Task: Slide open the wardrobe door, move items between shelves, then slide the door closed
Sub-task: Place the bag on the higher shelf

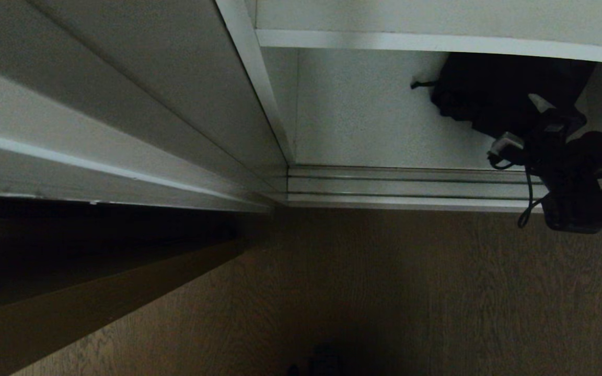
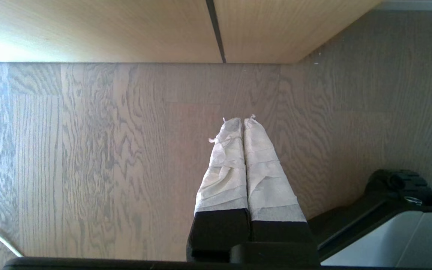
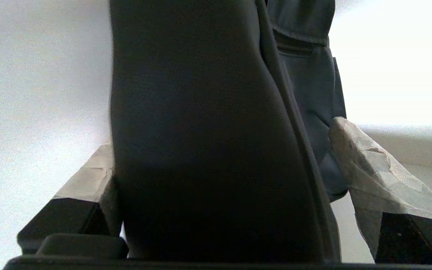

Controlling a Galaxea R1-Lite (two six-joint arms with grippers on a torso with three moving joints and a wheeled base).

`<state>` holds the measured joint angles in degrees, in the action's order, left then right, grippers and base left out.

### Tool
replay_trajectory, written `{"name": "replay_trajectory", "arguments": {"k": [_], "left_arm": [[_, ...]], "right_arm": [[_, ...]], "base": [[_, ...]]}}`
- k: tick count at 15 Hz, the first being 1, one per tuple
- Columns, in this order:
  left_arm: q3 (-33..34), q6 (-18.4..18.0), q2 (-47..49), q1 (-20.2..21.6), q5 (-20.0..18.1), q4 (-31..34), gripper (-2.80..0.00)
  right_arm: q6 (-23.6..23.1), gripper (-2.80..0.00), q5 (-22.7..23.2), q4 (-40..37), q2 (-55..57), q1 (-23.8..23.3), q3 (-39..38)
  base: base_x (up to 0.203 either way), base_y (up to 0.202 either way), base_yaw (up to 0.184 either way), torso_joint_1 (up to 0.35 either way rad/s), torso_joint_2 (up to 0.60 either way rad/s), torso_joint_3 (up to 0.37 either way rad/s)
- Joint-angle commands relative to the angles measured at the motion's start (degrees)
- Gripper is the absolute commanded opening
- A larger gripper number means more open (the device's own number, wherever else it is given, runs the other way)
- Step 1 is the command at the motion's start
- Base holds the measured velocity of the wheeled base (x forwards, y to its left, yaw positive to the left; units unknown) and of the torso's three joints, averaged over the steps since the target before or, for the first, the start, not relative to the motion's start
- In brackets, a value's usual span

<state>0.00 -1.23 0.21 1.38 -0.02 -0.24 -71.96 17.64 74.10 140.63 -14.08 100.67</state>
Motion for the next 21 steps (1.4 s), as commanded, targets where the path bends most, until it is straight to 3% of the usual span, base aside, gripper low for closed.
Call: {"name": "replay_trajectory", "arguments": {"k": [1,9,10,21], "left_arm": [[0.0,0.0,0.06,0.03,0.02,-0.02,-2.8],[0.0,0.0,0.06,0.03,0.02,-0.02,-2.8],[-0.01,0.0,0.06,0.03,-0.05,-0.02,-2.8],[0.0,0.0,0.06,0.03,0.02,-0.02,-2.8]], "right_arm": [[-0.56,0.0,0.01,-0.82,1.84,-0.19,4.68],[-2.66,0.0,-2.52,-5.9,2.55,-0.86,5.41],[-2.75,-2.8,-2.59,-5.99,2.64,-0.79,5.58],[-2.66,-2.8,-5.94,-8.54,1.14,-0.24,5.94]], "base": [[0.0,0.0,0.0,0.0,0.0,0.0],[0.0,0.0,0.0,0.0,0.0,0.0],[0.0,0.0,0.0,0.0,0.0,0.0],[0.0,0.0,0.0,0.0,0.0,0.0]]}}
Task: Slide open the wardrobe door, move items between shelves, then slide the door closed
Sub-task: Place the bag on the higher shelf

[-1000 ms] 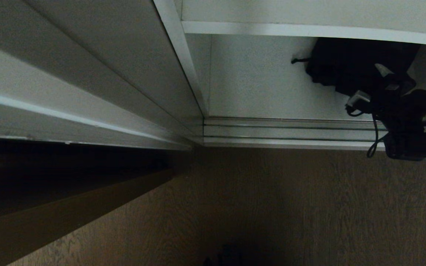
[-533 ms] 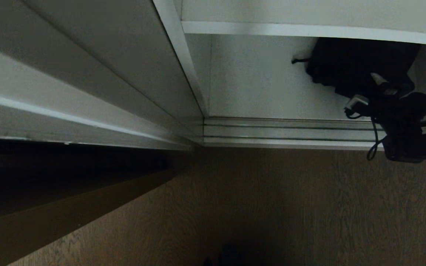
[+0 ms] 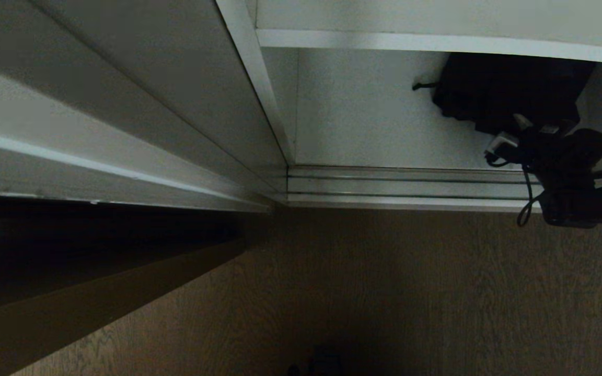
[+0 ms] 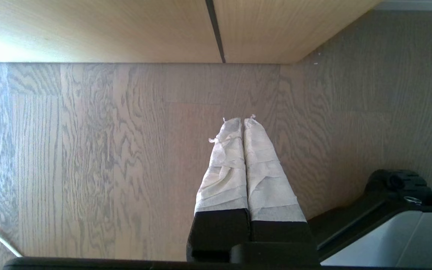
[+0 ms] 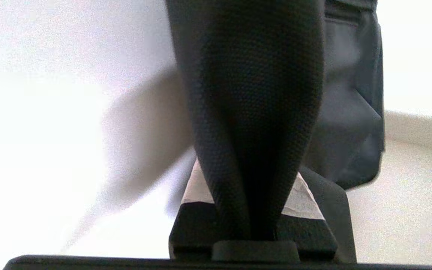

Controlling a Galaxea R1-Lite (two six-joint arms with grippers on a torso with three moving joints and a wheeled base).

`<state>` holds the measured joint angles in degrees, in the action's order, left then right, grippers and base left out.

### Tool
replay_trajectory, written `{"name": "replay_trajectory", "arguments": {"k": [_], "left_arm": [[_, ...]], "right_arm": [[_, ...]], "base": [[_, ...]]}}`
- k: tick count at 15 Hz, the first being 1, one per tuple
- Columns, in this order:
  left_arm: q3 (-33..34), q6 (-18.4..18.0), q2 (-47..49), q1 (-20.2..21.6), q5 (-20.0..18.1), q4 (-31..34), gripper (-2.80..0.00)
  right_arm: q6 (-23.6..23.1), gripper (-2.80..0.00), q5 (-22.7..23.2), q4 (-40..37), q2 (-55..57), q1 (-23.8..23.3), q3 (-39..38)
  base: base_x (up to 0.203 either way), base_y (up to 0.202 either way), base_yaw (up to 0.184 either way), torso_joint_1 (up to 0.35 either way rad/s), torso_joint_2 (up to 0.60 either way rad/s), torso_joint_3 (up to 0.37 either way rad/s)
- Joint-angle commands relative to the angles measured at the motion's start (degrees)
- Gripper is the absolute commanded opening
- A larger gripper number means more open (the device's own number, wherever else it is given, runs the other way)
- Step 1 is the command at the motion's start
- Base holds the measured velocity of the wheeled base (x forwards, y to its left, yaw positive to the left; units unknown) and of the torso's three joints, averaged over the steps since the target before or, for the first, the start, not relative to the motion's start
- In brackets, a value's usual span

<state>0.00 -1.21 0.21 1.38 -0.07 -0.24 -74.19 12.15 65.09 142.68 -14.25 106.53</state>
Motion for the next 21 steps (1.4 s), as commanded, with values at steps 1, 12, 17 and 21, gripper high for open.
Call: {"name": "replay_trajectory", "arguments": {"k": [1,12,17,21], "left_arm": [[0.0,-0.02,0.06,0.03,0.0,-0.02,-2.8],[0.0,-0.02,0.06,0.03,0.07,-0.02,-2.8],[0.0,-0.02,0.06,0.03,0.07,-0.02,-2.8],[0.0,-0.02,0.06,0.03,-0.01,-0.02,-2.8]], "right_arm": [[-0.24,-2.8,-1.45,0.56,-1.29,-0.08,-0.04],[0.97,-2.8,-1.44,4.17,-24.49,-0.42,-30.92],[1.07,-2.8,-0.87,4.08,-32.38,-1.03,-40.0],[1.11,-2.8,-0.16,4.07,-38.81,-1.94,-50.55]], "base": [[0.0,0.0,0.0,0.0,0.0,0.0],[0.0,0.0,0.0,0.0,0.0,0.0],[0.0,0.0,0.0,0.0,0.0,0.0],[0.0,0.0,0.0,0.0,0.0,0.0]]}}
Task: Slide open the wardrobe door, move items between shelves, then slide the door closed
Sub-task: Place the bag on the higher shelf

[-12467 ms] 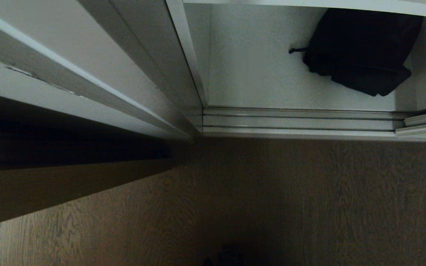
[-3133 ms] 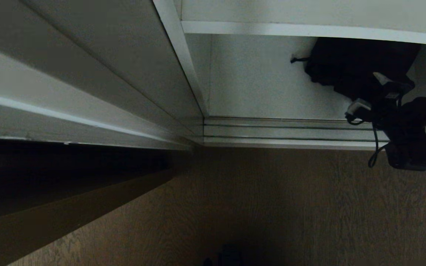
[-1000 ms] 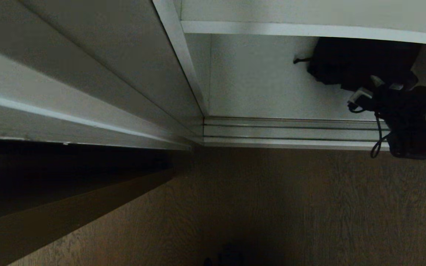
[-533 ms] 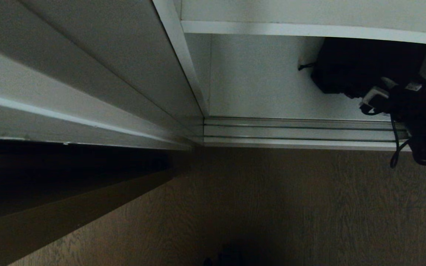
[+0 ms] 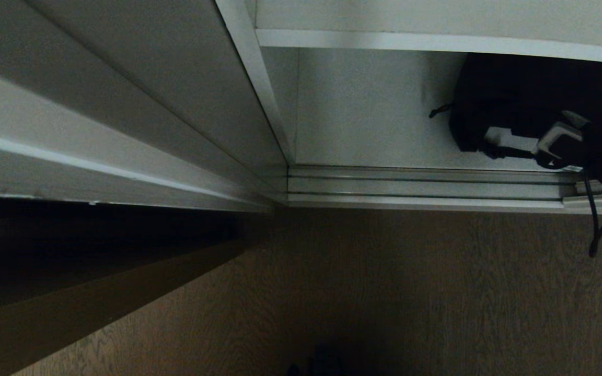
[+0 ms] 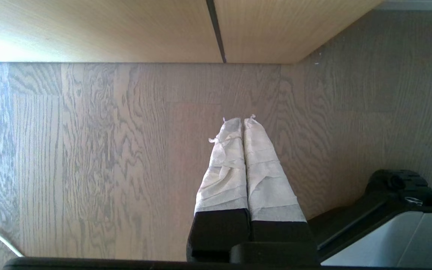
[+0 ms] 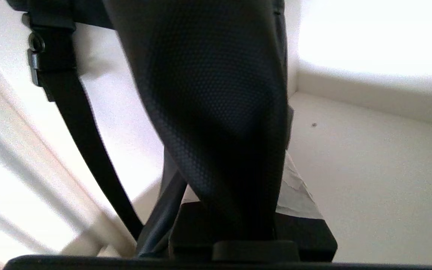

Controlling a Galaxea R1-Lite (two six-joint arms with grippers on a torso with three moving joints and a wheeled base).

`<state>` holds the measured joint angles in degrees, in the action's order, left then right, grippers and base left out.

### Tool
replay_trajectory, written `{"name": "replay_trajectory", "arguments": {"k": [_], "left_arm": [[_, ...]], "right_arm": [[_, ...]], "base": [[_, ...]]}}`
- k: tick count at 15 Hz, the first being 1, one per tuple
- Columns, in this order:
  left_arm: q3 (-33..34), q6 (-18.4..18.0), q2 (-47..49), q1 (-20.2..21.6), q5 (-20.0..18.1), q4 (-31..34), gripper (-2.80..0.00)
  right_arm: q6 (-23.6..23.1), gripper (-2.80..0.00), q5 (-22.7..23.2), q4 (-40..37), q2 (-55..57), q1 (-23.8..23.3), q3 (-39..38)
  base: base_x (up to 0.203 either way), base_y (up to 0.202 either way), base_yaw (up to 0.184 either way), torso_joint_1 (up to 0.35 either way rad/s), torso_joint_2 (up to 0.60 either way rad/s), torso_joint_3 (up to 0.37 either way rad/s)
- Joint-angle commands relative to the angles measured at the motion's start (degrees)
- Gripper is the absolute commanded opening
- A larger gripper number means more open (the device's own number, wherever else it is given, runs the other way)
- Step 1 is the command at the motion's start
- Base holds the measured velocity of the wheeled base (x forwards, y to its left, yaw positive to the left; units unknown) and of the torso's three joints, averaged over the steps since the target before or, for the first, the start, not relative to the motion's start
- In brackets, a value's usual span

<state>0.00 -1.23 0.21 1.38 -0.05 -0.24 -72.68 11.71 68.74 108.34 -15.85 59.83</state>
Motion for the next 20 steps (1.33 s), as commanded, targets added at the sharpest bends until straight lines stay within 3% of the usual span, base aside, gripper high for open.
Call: {"name": "replay_trajectory", "arguments": {"k": [1,7,14,16,20], "left_arm": [[0.0,0.0,0.06,0.03,-0.04,-0.02,-2.8],[0.0,0.0,0.06,0.03,0.05,-0.02,-2.8],[0.0,0.0,0.06,0.03,-0.04,-0.02,-2.8],[0.0,0.0,0.05,0.03,-0.04,-0.02,-2.8],[0.0,0.0,0.06,0.03,-0.02,-0.02,-2.8]], "right_arm": [[-0.43,-2.8,0.87,0.42,-6.4,-0.65,-6.29],[-0.45,-2.8,3.07,-1.21,-16.49,-1.38,-15.14],[0.07,-2.8,3.7,-10.5,-32.99,-2.69,-24.96],[1.38,-2.8,3.56,-16.2,-38.38,-2.81,-26.08],[2.01,-2.8,2.6,-34.93,-49.41,-2.87,-26.65]], "base": [[0.0,0.0,0.0,0.0,0.0,0.0],[0.0,0.0,0.0,0.0,0.0,0.0],[0.0,0.0,0.0,0.0,0.0,0.0],[0.0,0.0,0.0,0.0,0.0,0.0],[0.0,0.0,0.0,0.0,0.0,0.0]]}}
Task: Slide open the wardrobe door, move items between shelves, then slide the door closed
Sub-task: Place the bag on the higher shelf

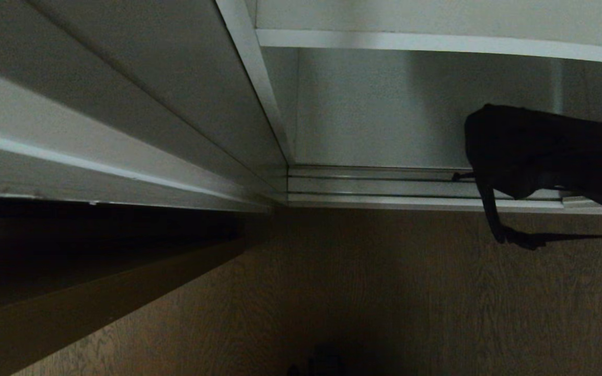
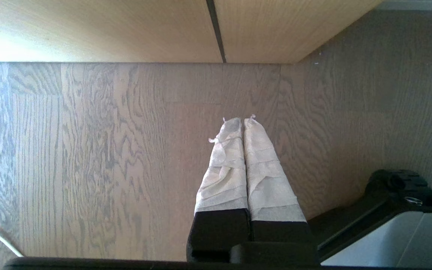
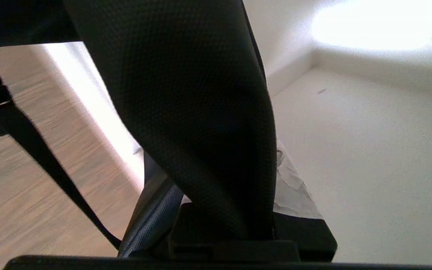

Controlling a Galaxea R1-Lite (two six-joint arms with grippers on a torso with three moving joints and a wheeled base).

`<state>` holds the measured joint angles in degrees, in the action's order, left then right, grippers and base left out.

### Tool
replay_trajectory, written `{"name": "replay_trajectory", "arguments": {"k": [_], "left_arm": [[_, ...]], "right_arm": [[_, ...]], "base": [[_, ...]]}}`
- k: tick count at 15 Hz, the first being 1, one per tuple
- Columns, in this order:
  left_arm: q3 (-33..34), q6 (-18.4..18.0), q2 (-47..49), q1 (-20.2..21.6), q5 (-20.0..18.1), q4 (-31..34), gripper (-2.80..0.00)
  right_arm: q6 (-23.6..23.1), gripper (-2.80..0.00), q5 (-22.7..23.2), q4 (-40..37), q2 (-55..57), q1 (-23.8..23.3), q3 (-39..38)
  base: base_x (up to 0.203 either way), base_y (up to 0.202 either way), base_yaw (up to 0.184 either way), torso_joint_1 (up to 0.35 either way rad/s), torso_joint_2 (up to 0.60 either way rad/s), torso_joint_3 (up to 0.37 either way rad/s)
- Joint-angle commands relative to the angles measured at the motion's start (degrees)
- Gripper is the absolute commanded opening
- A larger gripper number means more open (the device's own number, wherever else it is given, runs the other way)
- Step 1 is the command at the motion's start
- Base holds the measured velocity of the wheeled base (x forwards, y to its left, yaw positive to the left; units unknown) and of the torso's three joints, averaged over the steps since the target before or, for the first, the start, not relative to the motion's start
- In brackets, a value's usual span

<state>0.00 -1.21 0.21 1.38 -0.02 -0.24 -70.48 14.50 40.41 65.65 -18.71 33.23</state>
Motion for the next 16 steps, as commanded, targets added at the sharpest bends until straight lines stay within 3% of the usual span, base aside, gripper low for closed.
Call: {"name": "replay_trajectory", "arguments": {"k": [1,5,9,12,16], "left_arm": [[0.0,-0.02,0.06,0.03,0.02,-0.02,-2.8],[0.0,-0.02,0.06,0.03,-0.06,-0.02,-2.8],[0.0,-0.02,0.06,0.03,-0.01,-0.02,-2.8],[0.0,-0.02,0.06,0.03,-0.06,-0.02,-2.8],[0.0,-0.02,-0.03,0.03,-0.04,-0.02,-2.8]], "right_arm": [[0.45,-2.8,-1.05,-12.19,-9.33,-0.01,0.2],[5.56,-2.8,-6.08,-37.61,-17.45,0.03,4.14],[14.91,-2.8,-10.53,-66.58,-24.18,0.35,14.75],[26.3,-2.8,-11.68,-75.58,-28.63,0.72,19.2],[35.88,-2.8,-11.78,-80.19,-32.79,1.16,22.04]], "base": [[0.0,0.0,0.0,0.0,0.0,0.0],[0.0,0.0,0.0,0.0,0.0,0.0],[0.0,0.0,0.0,0.0,0.0,0.0],[0.0,0.0,0.0,0.0,0.0,0.0],[0.0,0.0,0.0,0.0,0.0,0.0]]}}
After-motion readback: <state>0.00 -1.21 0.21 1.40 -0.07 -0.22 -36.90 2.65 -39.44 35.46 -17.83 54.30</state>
